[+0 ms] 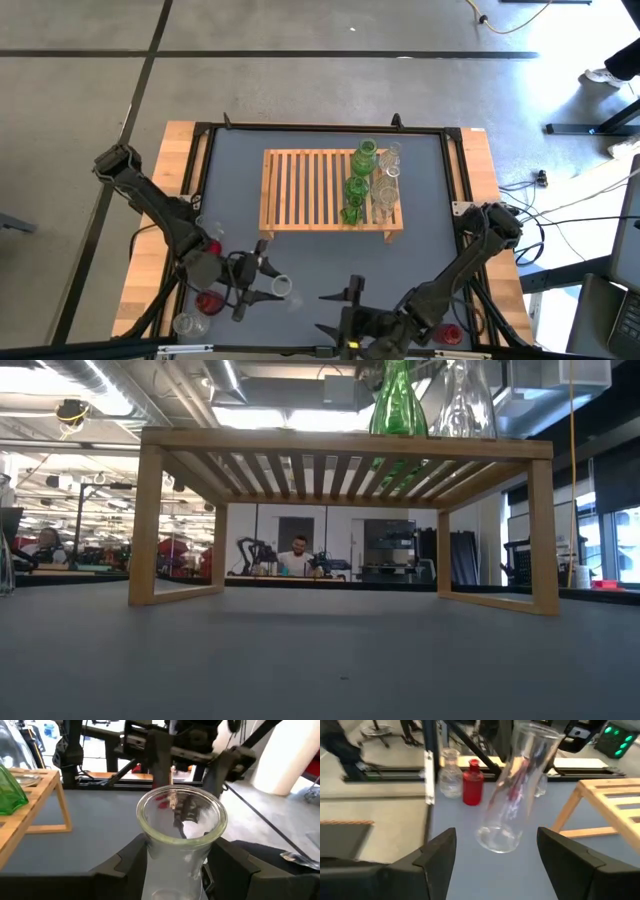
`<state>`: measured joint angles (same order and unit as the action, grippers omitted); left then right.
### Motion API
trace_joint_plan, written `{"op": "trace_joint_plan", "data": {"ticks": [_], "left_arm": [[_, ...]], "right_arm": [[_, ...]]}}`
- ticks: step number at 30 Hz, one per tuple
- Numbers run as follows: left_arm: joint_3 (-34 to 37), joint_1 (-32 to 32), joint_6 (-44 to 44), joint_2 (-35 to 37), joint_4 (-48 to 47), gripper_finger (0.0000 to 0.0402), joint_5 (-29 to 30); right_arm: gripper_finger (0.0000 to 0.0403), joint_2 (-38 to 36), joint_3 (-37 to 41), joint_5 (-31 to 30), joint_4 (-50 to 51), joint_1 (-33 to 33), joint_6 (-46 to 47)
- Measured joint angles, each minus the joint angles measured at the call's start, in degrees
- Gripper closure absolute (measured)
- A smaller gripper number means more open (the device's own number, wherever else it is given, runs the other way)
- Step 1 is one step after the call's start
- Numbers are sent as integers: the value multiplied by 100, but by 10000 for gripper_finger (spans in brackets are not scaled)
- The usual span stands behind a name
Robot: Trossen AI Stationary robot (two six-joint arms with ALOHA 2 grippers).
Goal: Sort vases onto shelf
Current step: Put the transparent bottle on the shelf
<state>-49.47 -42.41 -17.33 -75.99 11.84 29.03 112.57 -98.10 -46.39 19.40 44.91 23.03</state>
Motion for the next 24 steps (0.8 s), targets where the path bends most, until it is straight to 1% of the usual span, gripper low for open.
{"op": "trace_joint_plan", "data": {"ticks": [3, 5, 9, 11, 13, 17, 24], "left_arm": [[0, -56, -38, -1, -83, 228, 18], [0, -73, -47, -1, -88, 227, 16], [0, -67, -36, 3, -118, 226, 79], [0, -31, -24, 3, -116, 226, 75], [0, -9, 12, 70, -152, 226, 71], [0, 31, 10, 323, -222, 225, -43], [0, 33, 147, 939, -735, 225, 46]], "right_arm": [[139, -2, -2, -62, -29, 214, 327], [139, 31, -2, -220, -18, 380, 501], [139, 116, -2, -947, -10, 707, 721], [139, 119, -2, -1074, 7, 815, 857], [139, 119, -2, -1138, -6, 893, 872], [139, 118, -2, -1657, -16, 959, 839], [139, 118, -110, -1957, 30, 809, 453]]}}
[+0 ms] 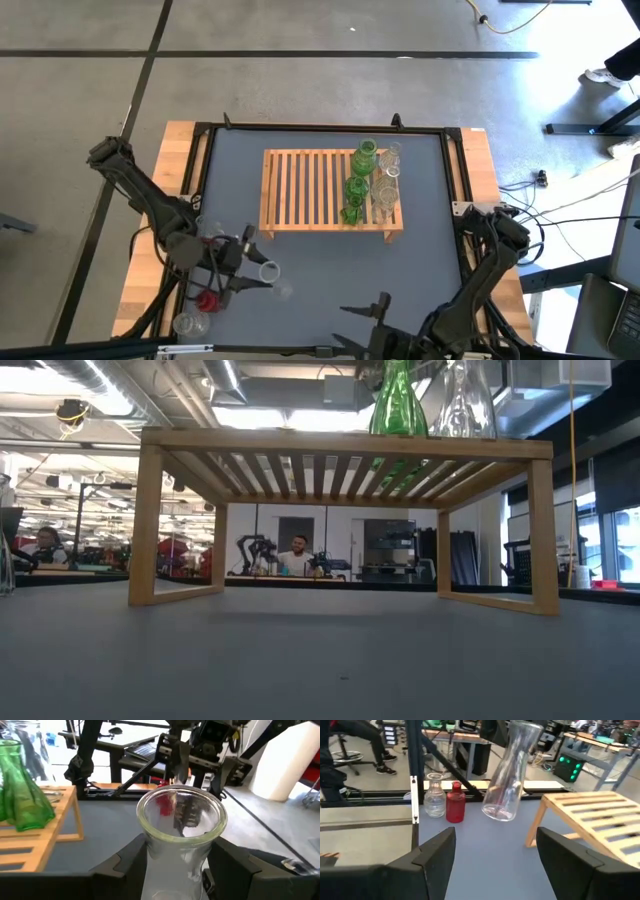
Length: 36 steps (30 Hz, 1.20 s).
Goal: Sort vases onto shelf
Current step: Put the transparent bottle on the shelf
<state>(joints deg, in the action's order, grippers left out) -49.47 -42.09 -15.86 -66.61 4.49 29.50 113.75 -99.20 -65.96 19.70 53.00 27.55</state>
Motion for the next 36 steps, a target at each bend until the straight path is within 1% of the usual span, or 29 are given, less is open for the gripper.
{"op": "trace_joint_plan", "data": {"ticks": [3, 4, 8, 10, 12, 15, 18, 19, 22, 24, 27, 30, 33, 36], "left_arm": [[0, 84, 82, 176, -242, 225, -8], [0, 137, 130, 224, -300, 225, 0], [0, 393, 139, 473, -632, 225, -44], [0, 595, 107, 590, -793, 225, -233], [0, 833, 99, 737, -999, 224, -426], [-2, 1220, 101, 1009, -1163, 224, -621], [-4, 1643, 190, 1226, -1337, 224, -761], [-4, 1796, 255, 1284, -1360, 224, -805], [-78, 2334, 423, 1401, -1448, 224, -922], [-179, 2651, 483, 1403, -1600, 224, -1066], [-192, 2966, 660, 1363, -1710, 224, -1094], [-193, 3295, 782, 1324, -1710, 224, -1075], [-193, 3574, 924, 1327, -1557, 224, -974], [-195, 3784, 1013, 1327, -1363, 224, -972]], "right_arm": [[139, -10, -242, 496, 137, -105, -291], [139, -11, -326, 520, 170, -105, -409], [139, -28, -564, 304, 196, -51, -1096], [139, -64, -663, -20, 342, 27, -1455], [139, -92, -790, -233, 689, 45, -1690], [139, -153, -817, -305, 1117, 21, -1733], [139, -259, -815, -190, 1641, 8, -1508], [139, -308, -817, -219, 1863, 17, -1352], [139, -462, -817, -561, 2783, 39, -697], [139, -535, -817, -757, 3549, 39, 3], [139, -568, -815, -1145, 4692, 26, 1237], [139, -568, -781, -1259, 5628, 22, 2425], [139, -568, -693, -1299, 6109, 30, 3208], [139, -568, -564, -1246, 6314, 78, 3618]]}}
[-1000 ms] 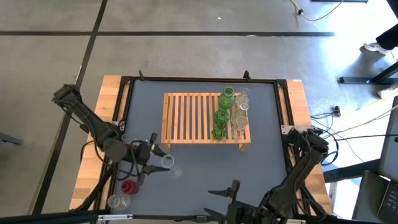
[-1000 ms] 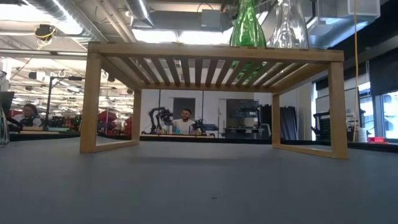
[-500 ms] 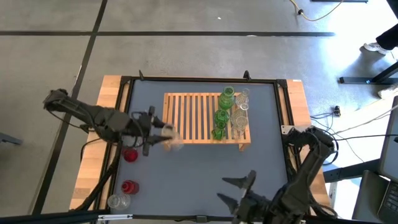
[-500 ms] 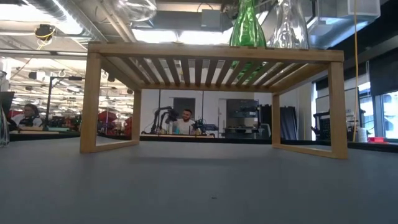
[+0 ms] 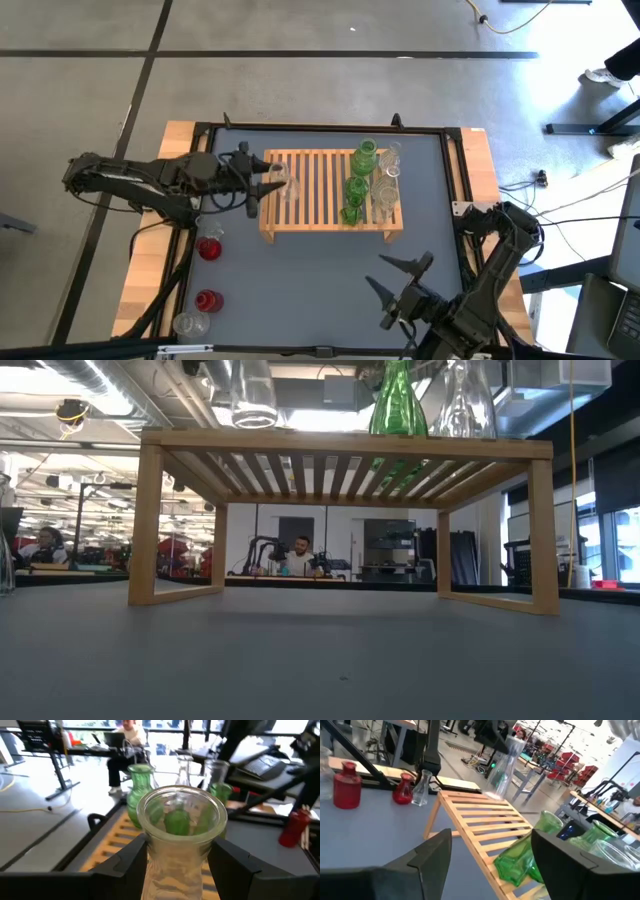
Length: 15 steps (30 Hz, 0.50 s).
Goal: Sort vases onto shelf
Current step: Put the transparent bottle on the shelf
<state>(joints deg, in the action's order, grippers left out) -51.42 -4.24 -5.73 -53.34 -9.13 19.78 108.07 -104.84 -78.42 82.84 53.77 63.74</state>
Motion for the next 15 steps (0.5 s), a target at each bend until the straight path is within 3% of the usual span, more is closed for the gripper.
{"op": "trace_joint_plan", "data": {"ticks": [6, 10, 15], "left_arm": [[-9, 414, 185, -201, 433, 224, -342], [-9, 659, 331, -614, 911, 224, -775], [-94, 1048, 324, -1246, 1490, 224, -1403]], "right_arm": [[139, 2, 301, 11, 297, -13, 472], [139, 4, 495, -4, 724, -58, 1123], [139, 8, 735, 95, 719, -56, 1272]]}}
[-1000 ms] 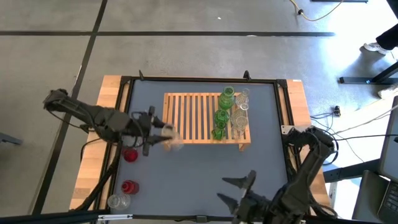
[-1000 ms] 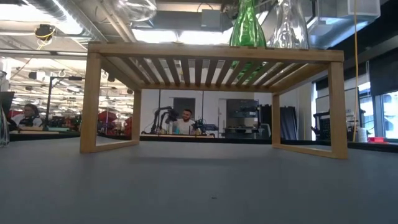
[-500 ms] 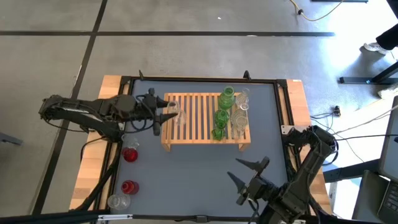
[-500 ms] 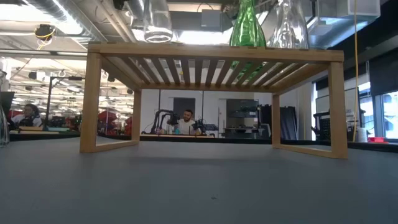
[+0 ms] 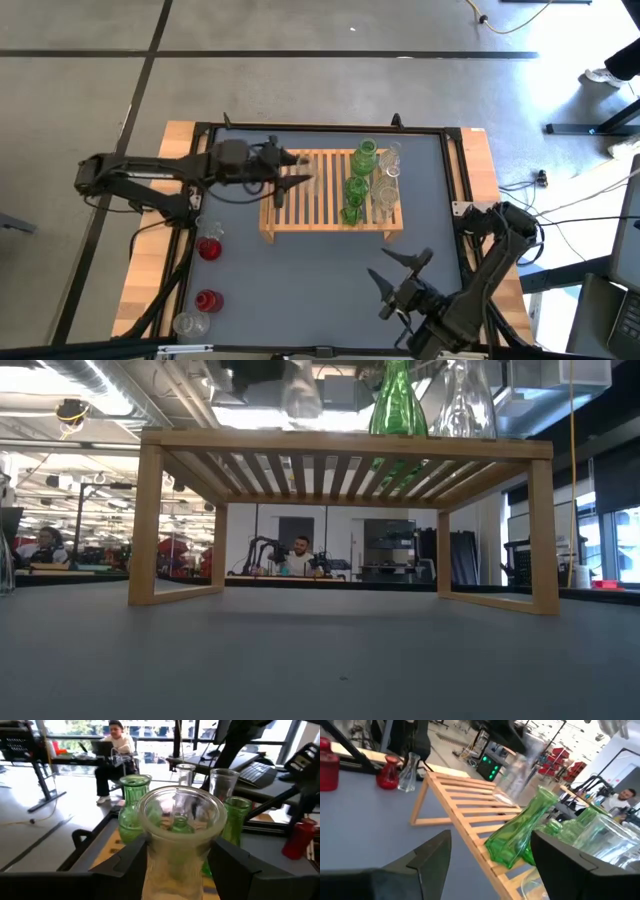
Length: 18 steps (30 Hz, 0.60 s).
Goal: Sort vases onto shelf
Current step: Put the transparent bottle on the shelf
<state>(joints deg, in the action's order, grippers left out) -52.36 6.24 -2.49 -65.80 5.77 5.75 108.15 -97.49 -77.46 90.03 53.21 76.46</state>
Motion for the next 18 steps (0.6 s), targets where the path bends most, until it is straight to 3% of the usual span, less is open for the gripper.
{"op": "trace_joint_plan", "data": {"ticks": [6, 10, 18], "left_arm": [[-854, 434, 3, -1062, 9, 225, -637], [-1547, 636, 120, -1743, -676, 225, -788], [-1969, 1048, 181, -2170, -926, 225, -1125]], "right_arm": [[139, -86, 211, 8, 5, 5, 174], [139, -95, 344, 290, -7, 2, 447], [139, -106, 398, 356, 3, 203, 736]]}}
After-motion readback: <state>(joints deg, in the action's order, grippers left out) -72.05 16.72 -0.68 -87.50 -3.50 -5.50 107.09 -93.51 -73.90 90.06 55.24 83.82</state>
